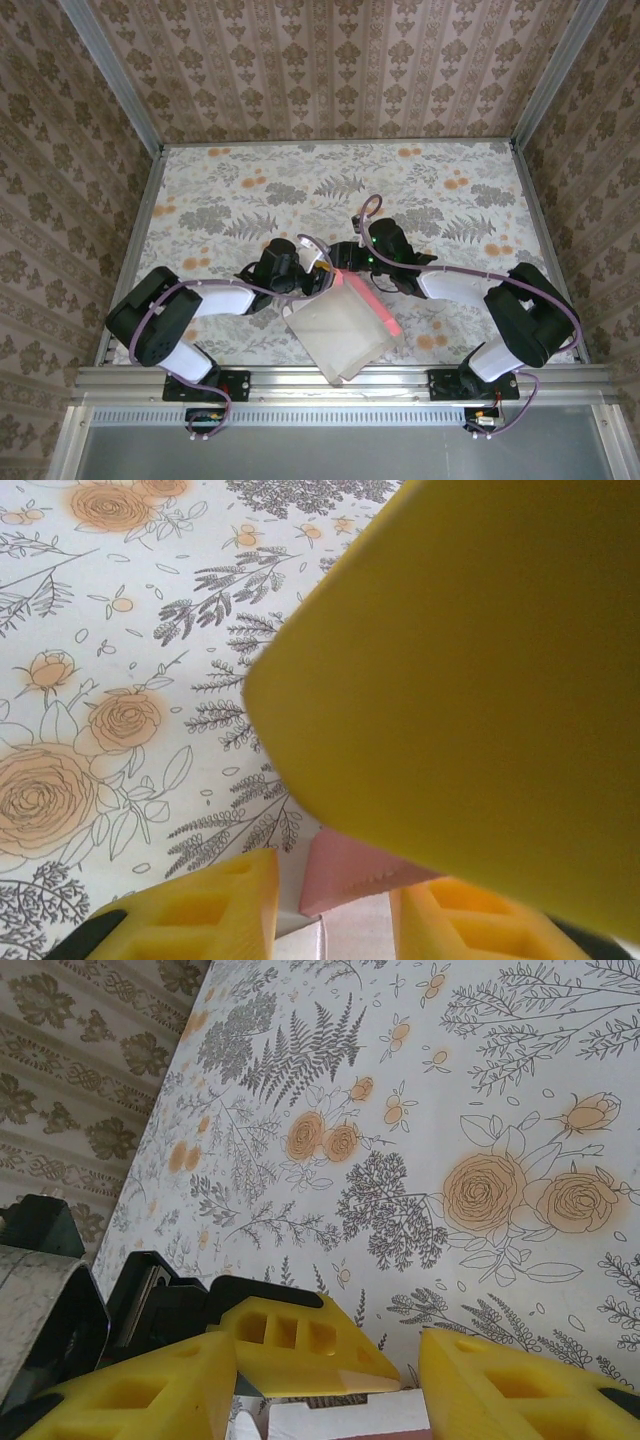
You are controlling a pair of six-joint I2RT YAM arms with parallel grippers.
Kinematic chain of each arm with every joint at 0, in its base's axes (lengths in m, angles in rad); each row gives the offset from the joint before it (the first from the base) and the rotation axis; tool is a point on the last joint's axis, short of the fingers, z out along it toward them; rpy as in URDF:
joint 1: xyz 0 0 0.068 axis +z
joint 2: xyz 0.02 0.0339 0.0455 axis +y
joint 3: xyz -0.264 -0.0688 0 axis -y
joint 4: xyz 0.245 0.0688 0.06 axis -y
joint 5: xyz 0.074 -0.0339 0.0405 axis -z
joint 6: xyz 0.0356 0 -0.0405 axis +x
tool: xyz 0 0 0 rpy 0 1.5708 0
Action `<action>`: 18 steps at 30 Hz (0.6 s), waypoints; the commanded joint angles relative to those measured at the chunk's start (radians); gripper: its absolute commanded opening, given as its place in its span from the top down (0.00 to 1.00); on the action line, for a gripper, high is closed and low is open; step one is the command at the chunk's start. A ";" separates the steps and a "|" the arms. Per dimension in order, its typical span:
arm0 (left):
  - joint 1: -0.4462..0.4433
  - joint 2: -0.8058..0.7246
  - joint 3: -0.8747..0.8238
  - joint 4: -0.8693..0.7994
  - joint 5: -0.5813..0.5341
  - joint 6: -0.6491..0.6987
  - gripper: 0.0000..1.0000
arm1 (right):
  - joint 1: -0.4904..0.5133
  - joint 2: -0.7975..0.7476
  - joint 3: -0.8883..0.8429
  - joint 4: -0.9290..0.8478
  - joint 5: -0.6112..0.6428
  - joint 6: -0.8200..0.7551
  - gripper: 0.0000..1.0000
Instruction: Fold the paper box
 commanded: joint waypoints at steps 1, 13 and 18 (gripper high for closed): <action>-0.009 0.021 0.038 0.033 -0.037 0.016 0.71 | 0.002 0.011 -0.014 0.004 -0.066 0.015 0.48; -0.065 0.024 0.077 -0.030 -0.196 0.036 0.86 | -0.012 0.035 -0.033 0.056 -0.097 0.053 0.50; -0.083 0.023 0.084 -0.048 -0.266 0.034 0.91 | -0.024 0.037 -0.045 0.069 -0.093 0.069 0.51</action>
